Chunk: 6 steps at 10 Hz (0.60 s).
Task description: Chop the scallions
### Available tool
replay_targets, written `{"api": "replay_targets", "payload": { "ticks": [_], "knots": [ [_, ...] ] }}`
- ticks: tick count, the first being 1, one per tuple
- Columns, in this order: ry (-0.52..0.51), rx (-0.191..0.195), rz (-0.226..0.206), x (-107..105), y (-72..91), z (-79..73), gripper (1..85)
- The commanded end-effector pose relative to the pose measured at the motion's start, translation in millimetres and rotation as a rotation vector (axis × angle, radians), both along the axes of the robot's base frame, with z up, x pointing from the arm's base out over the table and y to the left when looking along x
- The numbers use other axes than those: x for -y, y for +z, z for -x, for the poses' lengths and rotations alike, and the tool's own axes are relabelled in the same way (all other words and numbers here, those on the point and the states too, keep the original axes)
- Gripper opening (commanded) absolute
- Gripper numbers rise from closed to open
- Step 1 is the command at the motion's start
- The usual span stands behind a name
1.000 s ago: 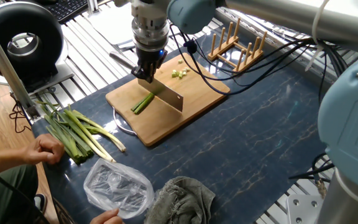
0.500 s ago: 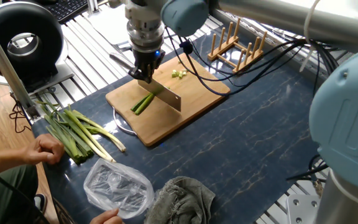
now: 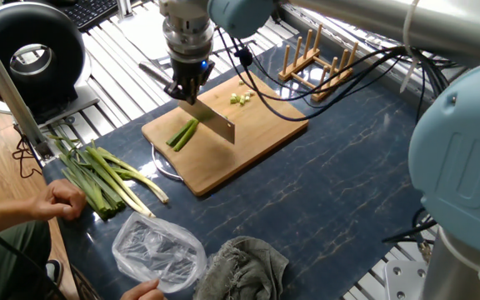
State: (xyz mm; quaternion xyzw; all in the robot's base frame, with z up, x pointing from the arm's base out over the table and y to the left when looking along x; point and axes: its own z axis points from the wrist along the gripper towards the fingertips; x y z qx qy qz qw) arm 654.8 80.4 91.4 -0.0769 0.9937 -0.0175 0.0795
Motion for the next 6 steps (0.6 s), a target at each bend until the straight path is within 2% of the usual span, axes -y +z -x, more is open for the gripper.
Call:
{"api": "replay_targets", "payload": {
  "ticks": [1, 3, 6],
  "knots": [
    [0.026, -0.032, -0.012, 13, 15.1, 13.1, 1.3],
    [0.016, -0.045, -0.031, 8, 19.4, 19.2, 1.3],
    [0.004, -0.051, -0.046, -5, 23.0, 20.2, 1.3]
  ]
}}
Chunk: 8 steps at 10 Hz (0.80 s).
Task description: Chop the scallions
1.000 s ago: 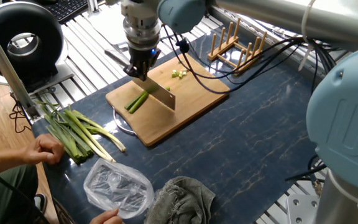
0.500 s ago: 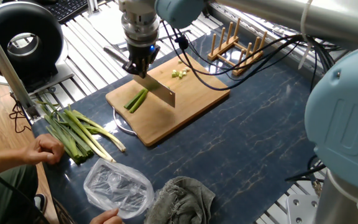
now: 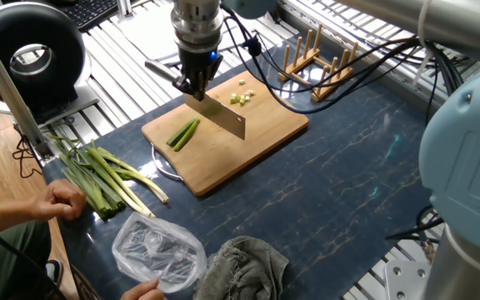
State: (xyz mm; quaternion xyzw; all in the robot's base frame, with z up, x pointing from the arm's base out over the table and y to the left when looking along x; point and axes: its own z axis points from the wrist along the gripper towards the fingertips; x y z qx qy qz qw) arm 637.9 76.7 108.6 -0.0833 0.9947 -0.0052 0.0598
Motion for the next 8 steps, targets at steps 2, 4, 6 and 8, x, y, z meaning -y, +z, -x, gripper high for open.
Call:
{"api": "replay_targets", "payload": {
  "ticks": [2, 4, 6, 8],
  "knots": [
    [0.003, -0.012, -0.016, -4, 4.9, 3.5, 1.3],
    [0.013, -0.012, -0.012, 0, 4.0, 3.6, 1.3],
    [0.025, -0.015, 0.003, 7, 3.6, 5.5, 1.3],
    [0.022, -0.016, 0.007, 15, 6.3, 10.0, 1.3]
  ]
}}
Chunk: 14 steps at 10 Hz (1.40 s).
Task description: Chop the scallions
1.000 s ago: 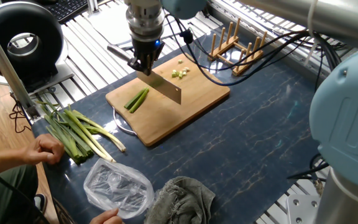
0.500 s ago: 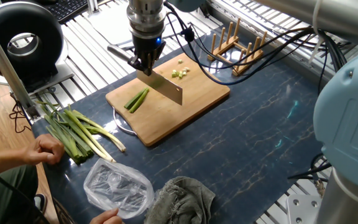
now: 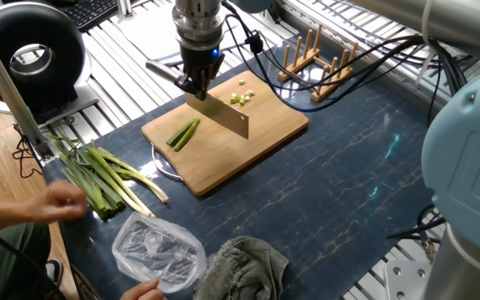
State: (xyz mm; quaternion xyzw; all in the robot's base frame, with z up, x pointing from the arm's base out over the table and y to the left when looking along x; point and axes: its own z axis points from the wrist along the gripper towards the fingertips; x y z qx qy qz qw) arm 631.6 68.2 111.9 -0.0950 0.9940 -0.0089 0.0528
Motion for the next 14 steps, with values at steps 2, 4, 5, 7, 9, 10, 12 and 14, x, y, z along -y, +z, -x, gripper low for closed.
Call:
{"api": "replay_targets", "payload": {
  "ticks": [2, 4, 5, 7, 9, 10, 12, 14],
  "knots": [
    [0.006, -0.008, 0.026, 16, 7.3, 6.7, 1.3],
    [0.035, -0.009, 0.041, 23, 8.6, 5.2, 1.3],
    [0.041, -0.003, 0.033, 21, 8.0, 2.2, 1.3],
    [0.046, -0.008, 0.036, 20, 8.8, 0.7, 1.3],
    [0.038, -0.007, 0.019, 17, 8.5, -0.3, 1.3],
    [0.034, -0.007, 0.009, 15, 9.0, -0.6, 1.3],
    [0.011, -0.012, 0.011, 17, 7.8, -0.2, 1.3],
    [0.001, -0.018, 0.025, 24, 5.7, 0.2, 1.3]
  ]
}}
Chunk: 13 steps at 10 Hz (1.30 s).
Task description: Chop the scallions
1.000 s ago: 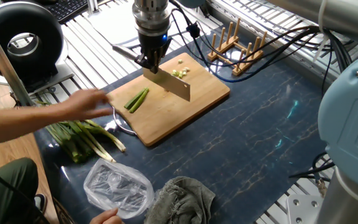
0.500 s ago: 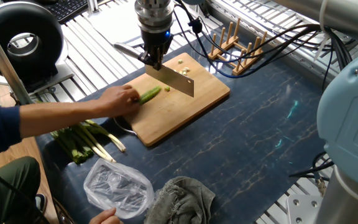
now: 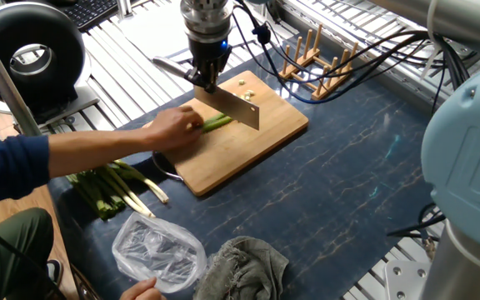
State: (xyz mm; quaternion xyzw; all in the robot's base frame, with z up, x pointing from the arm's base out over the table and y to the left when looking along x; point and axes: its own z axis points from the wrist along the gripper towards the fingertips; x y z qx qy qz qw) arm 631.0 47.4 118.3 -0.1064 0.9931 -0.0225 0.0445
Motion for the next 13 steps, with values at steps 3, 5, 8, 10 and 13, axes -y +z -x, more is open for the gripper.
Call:
{"api": "replay_targets", "payload": {
  "ticks": [3, 5, 8, 10, 13],
  "knots": [
    [-0.019, -0.004, -0.006, 4, -3.0, -2.6, 1.3],
    [-0.011, -0.003, 0.0, 15, -2.1, -4.8, 1.3],
    [-0.049, -0.005, -0.019, 18, -6.3, -3.6, 1.3],
    [-0.078, -0.001, -0.02, 24, -16.1, -7.6, 1.3],
    [-0.122, 0.013, -0.035, 34, -25.7, -7.8, 1.3]
  ]
}}
